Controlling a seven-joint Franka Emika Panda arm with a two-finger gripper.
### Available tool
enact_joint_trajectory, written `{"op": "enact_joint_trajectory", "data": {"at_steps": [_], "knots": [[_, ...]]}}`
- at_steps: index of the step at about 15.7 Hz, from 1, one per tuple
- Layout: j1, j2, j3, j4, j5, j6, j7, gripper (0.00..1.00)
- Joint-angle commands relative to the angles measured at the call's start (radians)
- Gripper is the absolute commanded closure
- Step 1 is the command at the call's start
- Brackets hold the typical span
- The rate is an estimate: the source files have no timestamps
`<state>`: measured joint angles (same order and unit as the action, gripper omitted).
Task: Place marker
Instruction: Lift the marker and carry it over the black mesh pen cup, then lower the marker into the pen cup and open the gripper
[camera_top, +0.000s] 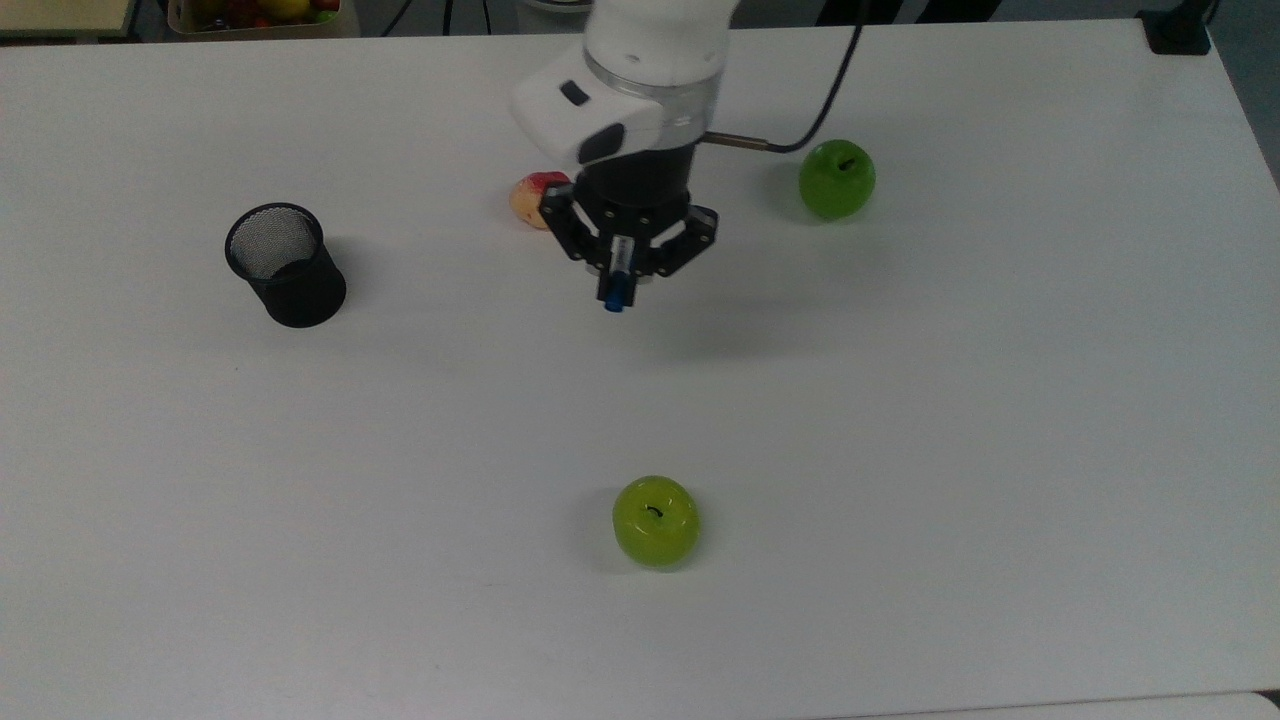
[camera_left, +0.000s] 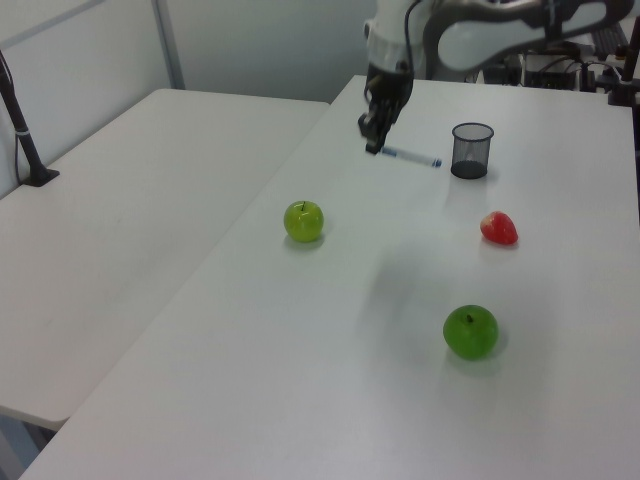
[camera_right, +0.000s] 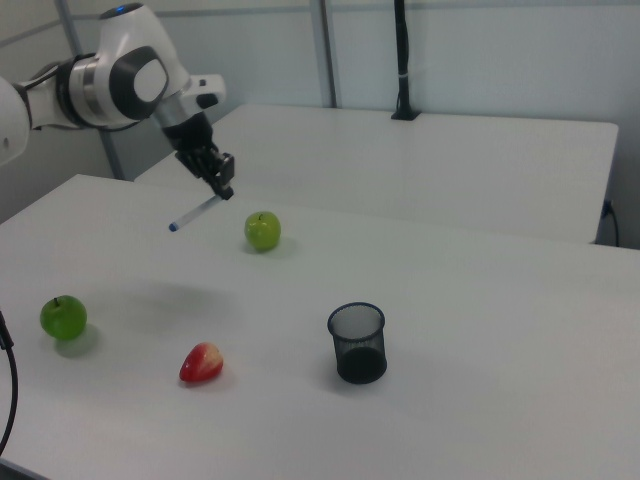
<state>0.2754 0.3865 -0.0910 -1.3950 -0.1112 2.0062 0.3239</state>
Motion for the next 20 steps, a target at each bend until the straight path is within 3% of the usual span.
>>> {"op": "enact_joint_trajectory", "data": {"at_steps": [1, 10, 20], "knots": [[-0.100, -0.075, 0.001, -0.042, 0.042, -0.037, -0.127, 0.93], [-0.361, -0.092, 0.001, -0.130, 0.047, 0.011, -0.324, 0.93], [-0.472, -0.107, 0.002, -0.301, 0.047, 0.370, -0.327, 0.93]]}}
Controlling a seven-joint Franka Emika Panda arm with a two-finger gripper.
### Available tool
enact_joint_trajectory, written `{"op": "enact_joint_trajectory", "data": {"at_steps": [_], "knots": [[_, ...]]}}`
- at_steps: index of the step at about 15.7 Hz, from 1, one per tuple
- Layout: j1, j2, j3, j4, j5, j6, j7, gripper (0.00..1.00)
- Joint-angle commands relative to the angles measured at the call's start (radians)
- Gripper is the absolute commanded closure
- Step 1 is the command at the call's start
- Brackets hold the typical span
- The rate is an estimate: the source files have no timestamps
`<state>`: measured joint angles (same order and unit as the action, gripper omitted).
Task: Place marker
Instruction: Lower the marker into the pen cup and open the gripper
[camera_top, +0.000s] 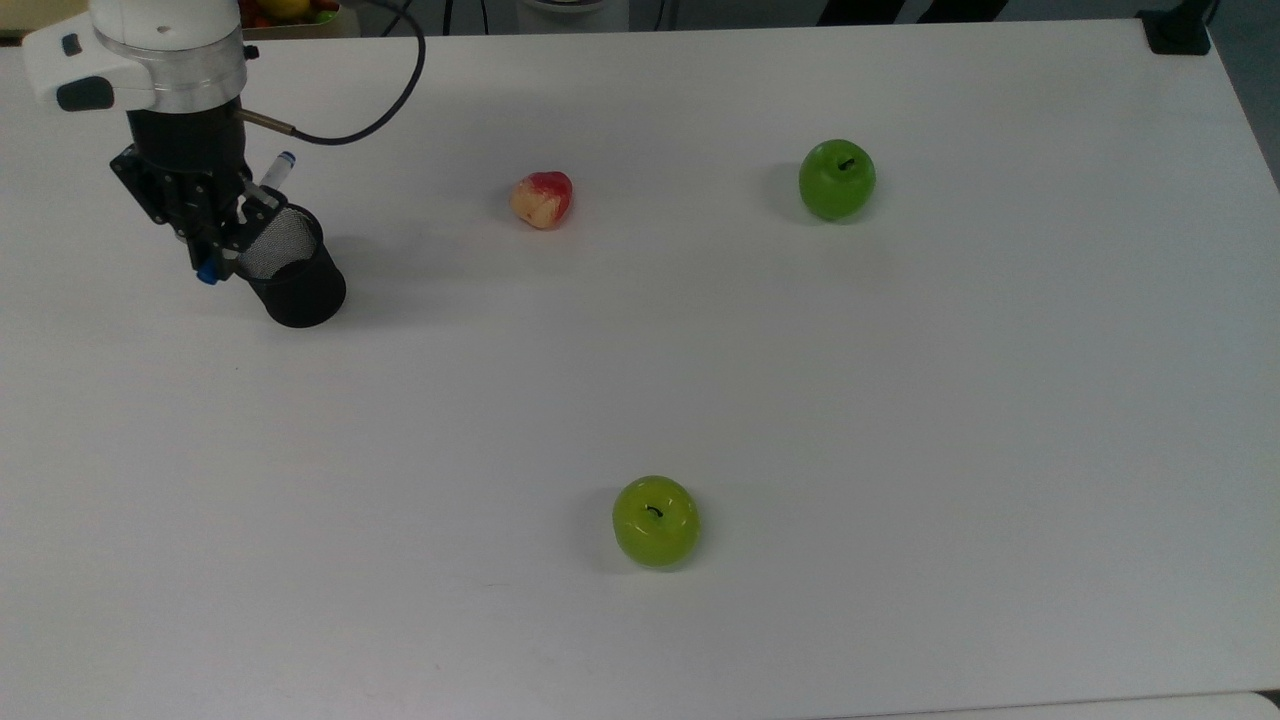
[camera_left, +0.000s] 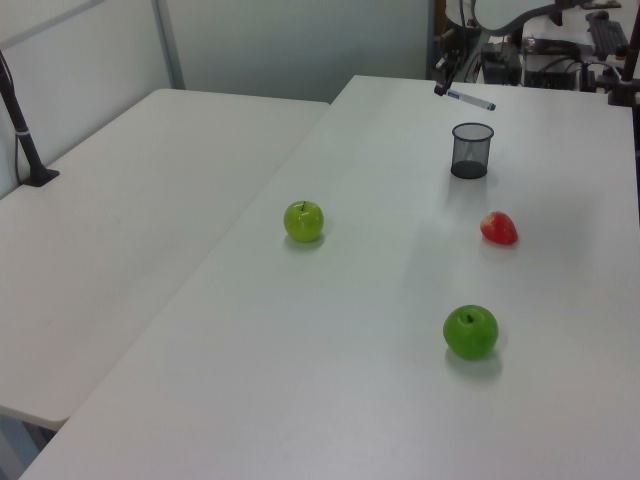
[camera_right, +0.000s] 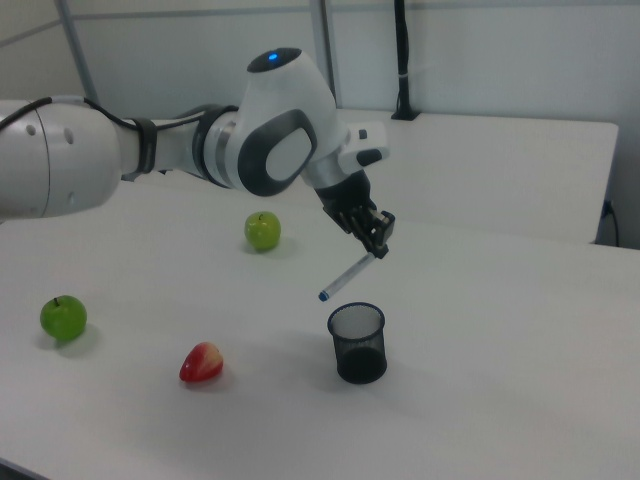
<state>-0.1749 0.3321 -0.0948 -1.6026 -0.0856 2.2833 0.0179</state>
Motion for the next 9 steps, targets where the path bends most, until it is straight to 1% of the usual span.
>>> {"op": "enact_joint_trajectory", "data": {"at_steps": [1, 7, 9], "knots": [[-0.025, -0.054, 0.004, -0.108, 0.021, 0.128, -0.021, 0.93], [-0.032, -0.061, 0.006, -0.241, 0.021, 0.401, -0.010, 0.92], [-0.032, -0.061, 0.006, -0.272, 0.020, 0.453, -0.010, 0.92]]}}
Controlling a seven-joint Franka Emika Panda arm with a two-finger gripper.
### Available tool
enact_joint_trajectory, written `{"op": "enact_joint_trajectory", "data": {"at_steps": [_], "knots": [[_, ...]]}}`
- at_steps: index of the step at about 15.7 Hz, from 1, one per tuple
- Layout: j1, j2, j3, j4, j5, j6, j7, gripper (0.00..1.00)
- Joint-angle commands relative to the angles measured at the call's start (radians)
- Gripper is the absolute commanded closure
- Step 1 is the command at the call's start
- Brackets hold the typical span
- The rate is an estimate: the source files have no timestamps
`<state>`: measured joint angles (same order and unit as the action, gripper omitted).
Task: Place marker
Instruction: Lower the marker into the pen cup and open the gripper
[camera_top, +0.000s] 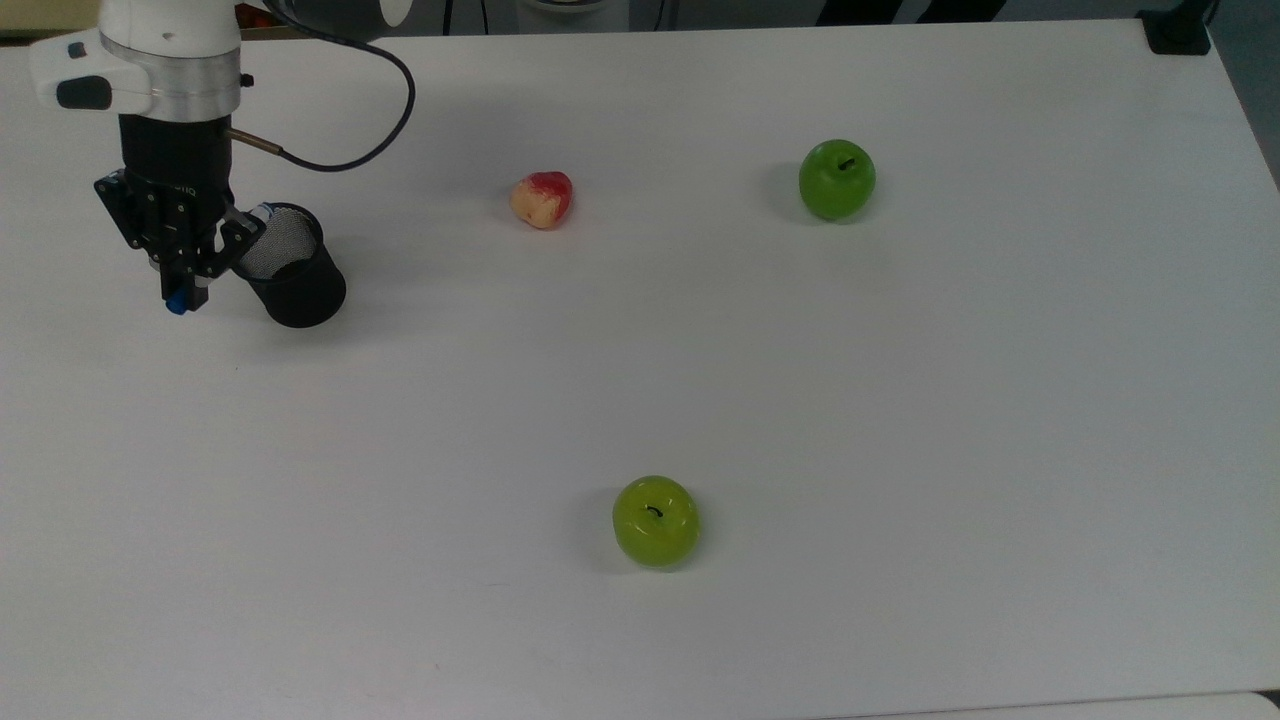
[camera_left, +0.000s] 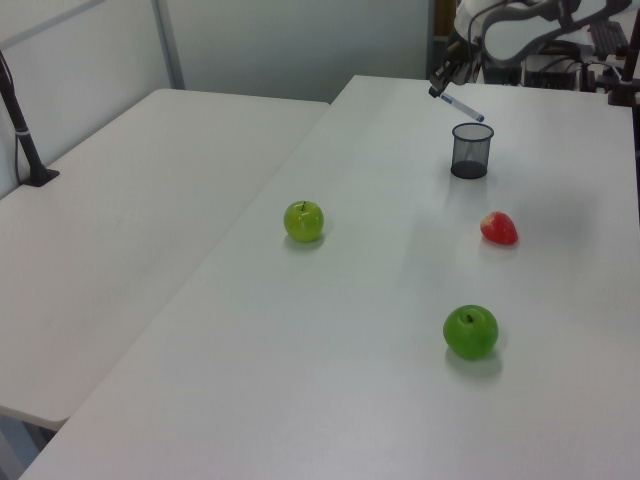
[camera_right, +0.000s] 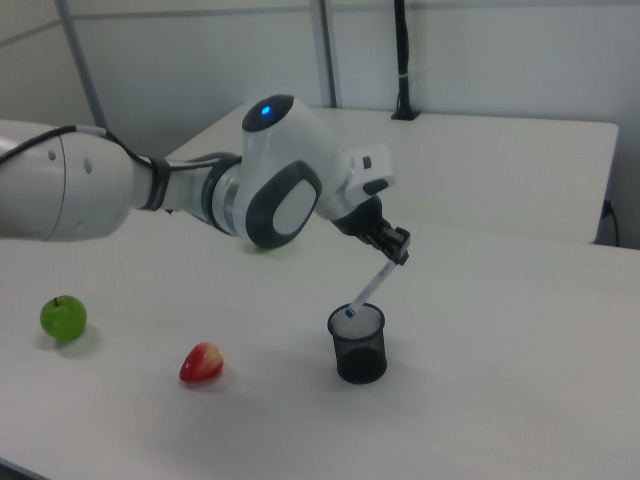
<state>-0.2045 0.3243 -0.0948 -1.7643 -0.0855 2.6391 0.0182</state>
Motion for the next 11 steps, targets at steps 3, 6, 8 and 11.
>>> {"op": "enact_joint_trajectory", "data": {"at_steps": [3, 6, 8, 11], "knots": [[-0.003, -0.053, 0.006, -0.122, 0.018, 0.102, -0.011, 0.92], [0.002, -0.053, 0.006, -0.132, 0.015, 0.102, -0.011, 0.91], [0.005, -0.054, 0.006, -0.142, 0.013, 0.099, -0.011, 0.89], [0.005, -0.062, 0.006, -0.144, 0.013, 0.094, -0.009, 0.78]]}}
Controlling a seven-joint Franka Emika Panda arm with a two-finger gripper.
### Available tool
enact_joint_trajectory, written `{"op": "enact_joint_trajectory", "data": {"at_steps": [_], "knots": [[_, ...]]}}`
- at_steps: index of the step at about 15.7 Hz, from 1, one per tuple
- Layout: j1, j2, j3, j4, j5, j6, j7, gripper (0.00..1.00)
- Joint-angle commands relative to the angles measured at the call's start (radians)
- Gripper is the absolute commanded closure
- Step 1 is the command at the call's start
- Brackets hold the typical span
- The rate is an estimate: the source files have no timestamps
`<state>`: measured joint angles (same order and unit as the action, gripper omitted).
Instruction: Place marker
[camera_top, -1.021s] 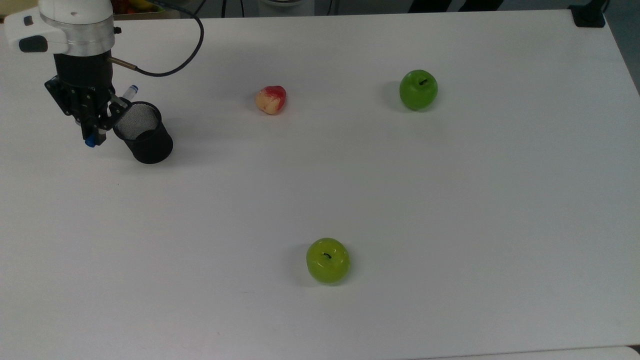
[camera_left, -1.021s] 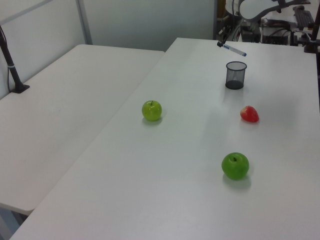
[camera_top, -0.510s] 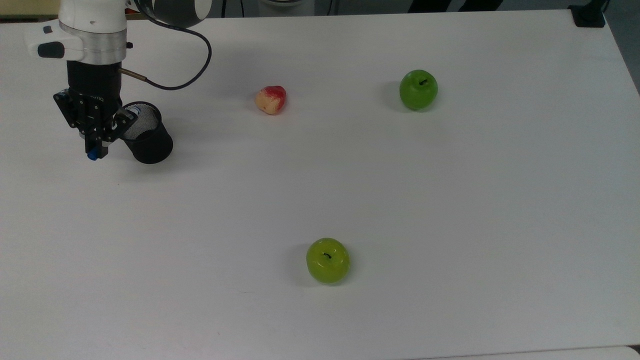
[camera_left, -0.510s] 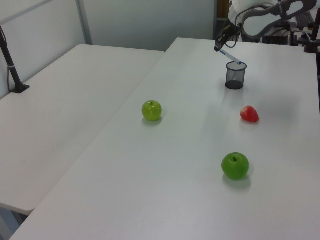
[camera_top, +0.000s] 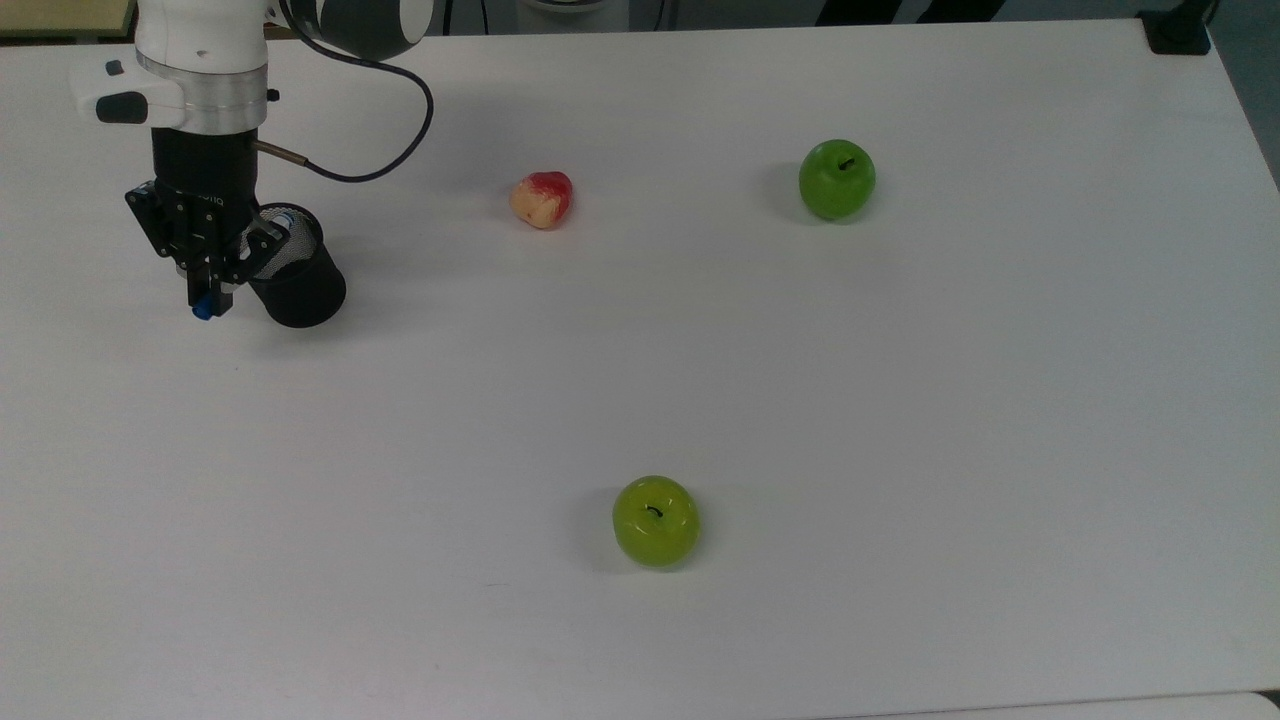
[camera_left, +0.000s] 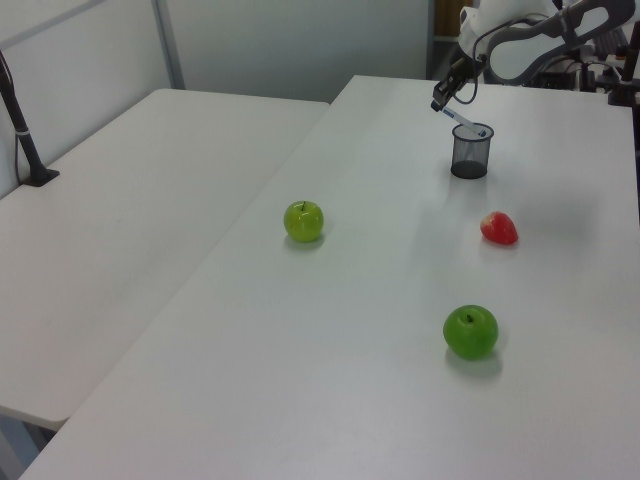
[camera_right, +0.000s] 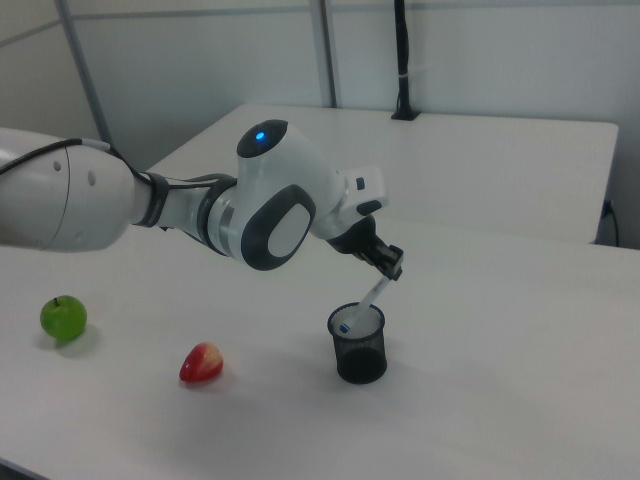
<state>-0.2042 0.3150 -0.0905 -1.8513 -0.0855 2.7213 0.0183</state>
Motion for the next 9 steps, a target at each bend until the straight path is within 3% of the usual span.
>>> {"op": "enact_joint_trajectory", "data": {"at_steps": [1, 2, 3, 4, 9], "knots": [[0.005, -0.054, 0.002, -0.056, 0.013, 0.012, -0.009, 0.67], [0.005, -0.057, 0.002, -0.055, 0.013, 0.011, -0.008, 0.54], [0.006, -0.057, 0.002, -0.055, 0.013, 0.008, -0.006, 0.22], [0.008, -0.059, 0.002, -0.055, 0.013, 0.005, 0.003, 0.00], [0.017, -0.068, 0.002, -0.043, 0.013, -0.044, 0.020, 0.00]]}}
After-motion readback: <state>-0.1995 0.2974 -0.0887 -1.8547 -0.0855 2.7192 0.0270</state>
